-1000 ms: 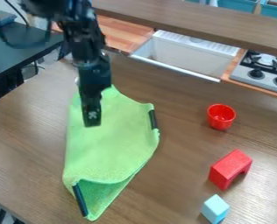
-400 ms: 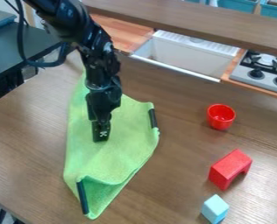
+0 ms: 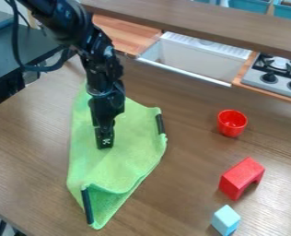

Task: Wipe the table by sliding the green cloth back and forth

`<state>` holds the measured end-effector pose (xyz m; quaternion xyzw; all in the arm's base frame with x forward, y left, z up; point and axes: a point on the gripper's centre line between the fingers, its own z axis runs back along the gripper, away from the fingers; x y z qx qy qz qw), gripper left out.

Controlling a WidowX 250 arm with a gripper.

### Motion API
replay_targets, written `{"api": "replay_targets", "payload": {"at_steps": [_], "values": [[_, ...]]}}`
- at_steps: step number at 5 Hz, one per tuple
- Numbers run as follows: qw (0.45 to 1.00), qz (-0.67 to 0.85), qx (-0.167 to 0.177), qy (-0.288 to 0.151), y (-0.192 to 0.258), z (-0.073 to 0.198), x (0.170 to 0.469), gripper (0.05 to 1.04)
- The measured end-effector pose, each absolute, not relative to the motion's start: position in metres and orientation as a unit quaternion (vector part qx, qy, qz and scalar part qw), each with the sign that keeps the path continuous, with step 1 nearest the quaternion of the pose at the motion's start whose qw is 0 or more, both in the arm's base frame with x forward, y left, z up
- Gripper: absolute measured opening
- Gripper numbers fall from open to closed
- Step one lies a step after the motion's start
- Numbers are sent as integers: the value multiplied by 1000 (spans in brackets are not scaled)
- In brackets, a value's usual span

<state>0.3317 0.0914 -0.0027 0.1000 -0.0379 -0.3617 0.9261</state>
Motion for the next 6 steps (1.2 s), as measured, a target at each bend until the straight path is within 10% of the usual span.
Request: {"api": "replay_targets", "payload": {"at_steps": [6], "values": [[947, -317, 57, 8, 191, -7, 271, 1001]]}}
